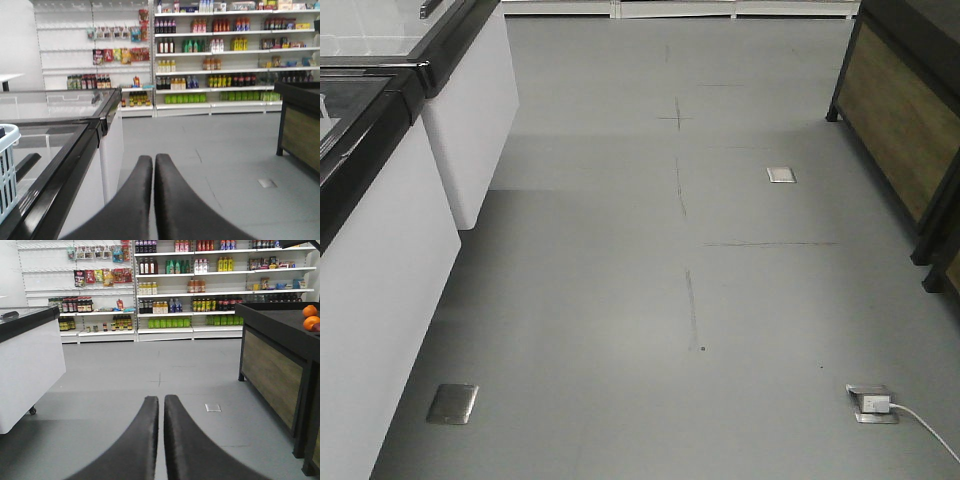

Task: Left arm holds basket, right arm returns cookies

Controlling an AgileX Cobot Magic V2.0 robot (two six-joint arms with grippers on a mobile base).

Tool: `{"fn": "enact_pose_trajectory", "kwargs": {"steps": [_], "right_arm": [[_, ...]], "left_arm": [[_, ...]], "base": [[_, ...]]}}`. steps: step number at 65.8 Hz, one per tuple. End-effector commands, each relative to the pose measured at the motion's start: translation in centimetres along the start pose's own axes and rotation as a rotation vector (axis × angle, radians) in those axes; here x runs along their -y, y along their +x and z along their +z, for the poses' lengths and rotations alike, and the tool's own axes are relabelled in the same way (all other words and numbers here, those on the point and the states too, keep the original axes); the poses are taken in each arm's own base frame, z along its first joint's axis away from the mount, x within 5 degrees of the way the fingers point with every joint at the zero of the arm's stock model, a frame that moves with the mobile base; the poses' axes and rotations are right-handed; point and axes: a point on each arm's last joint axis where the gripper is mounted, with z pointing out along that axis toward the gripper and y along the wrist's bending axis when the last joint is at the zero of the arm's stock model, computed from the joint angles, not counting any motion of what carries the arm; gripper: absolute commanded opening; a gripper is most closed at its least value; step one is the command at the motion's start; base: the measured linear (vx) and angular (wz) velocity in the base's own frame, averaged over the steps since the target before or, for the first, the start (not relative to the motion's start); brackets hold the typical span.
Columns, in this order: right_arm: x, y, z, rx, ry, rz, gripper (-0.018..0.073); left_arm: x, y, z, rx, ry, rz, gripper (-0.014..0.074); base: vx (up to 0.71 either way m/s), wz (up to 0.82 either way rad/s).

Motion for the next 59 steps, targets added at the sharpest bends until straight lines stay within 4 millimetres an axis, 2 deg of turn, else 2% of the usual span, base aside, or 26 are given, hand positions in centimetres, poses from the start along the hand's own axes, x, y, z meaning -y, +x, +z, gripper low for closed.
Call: {"fn": "enact_pose_trajectory", "kwargs": {"steps": [1, 15, 24, 47, 59], "right_arm": [[0.0, -0.1, -0.1, 0.068, -0.002, -0.005, -0.0006], [0.0, -0.1, -0.1, 0.068, -0.002, -0.005, -0.0006], [0.0, -0.1, -0.1, 0.068, -0.002, -0.005, -0.0006], [0.0, -0.1, -0.1, 0.069, -0.002, -0.005, -0.0006], [0.0, -0.1, -0.1, 0.069, -0.002, -0.005, -0.0006]], "left_arm": [[0.1, -2.6, 1.4, 0.001, 0.007, -0.006, -0.0006], [0.2, -2.3, 4.8, -0.142, 0.002, -0.007, -0.0006], [0.2, -1.7, 5.8, -0.191, 0.000, -0.007, -0.0006], [0.2, -1.8, 6.2, -0.178, 0.000, -0.016, 0.0000], [0.2, -1.8, 6.2, -0.178, 0.000, -0.016, 0.0049]], "base": [[0.00, 0.00], [0.00, 0.00], [0.00, 0.00], [0.00, 0.00], [0.00, 0.00]]}}
